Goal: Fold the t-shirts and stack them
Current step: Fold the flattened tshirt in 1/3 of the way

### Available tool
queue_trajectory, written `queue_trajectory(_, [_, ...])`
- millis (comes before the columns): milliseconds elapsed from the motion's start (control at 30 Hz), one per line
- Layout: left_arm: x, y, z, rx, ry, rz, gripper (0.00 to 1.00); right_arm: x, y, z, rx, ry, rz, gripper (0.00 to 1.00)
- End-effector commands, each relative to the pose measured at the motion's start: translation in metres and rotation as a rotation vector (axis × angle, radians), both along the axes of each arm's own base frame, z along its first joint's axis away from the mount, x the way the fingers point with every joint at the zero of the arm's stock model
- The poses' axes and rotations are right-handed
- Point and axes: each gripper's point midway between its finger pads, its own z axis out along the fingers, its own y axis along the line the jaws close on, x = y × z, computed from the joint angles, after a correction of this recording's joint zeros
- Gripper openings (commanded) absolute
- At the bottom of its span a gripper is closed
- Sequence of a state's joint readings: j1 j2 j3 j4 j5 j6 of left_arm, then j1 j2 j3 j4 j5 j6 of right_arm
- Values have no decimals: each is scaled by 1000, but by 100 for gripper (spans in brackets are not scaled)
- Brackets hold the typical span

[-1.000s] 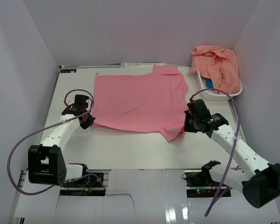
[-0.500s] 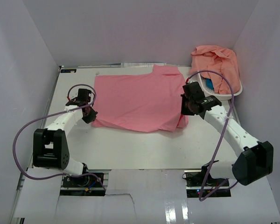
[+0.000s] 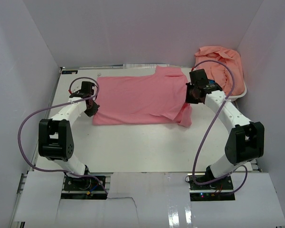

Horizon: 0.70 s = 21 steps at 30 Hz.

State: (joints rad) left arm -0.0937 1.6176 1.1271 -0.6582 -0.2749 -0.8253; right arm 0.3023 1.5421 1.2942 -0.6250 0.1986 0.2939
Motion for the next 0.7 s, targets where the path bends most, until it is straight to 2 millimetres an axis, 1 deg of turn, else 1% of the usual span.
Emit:
queue_trajectory(0, [14,7,18,22,-49,40,0,31,13,30,41,-99,43,8])
queue_trajectory(33, [15,7,17,22,-46,43,0,35,13,29,37,-97,47,8])
queue_trajectory(67, [18,8,19,21,-53,51,0,42,16,38,46,-119,51,8])
queue_trajectory(167, [22,7,20,22,-53,55,0,59,21,48,51,-142,64,8])
queue_trajectory(200, [24,8,21,26,-58,56,0,62,21,43,46,-121,64,8])
queue_trajectory(233, [26,9,22,29,-59,60,0,65,22,44,44,-122,69,8])
queue_trajectory(267, [29,9,25,32,-68,60,0,70,24,51,47,-134,74,8])
queue_trajectory(300, [31,10,27,39,-71,62,0,73,24,48,43,-124,73,8])
queue_trajectory(500, [44,10,38,43,-92,58,0,90,28,49,39,-120,84,8])
queue_trajectory(667, [51,7,34,37,-81,49,0,97,28,42,28,-109,84,8])
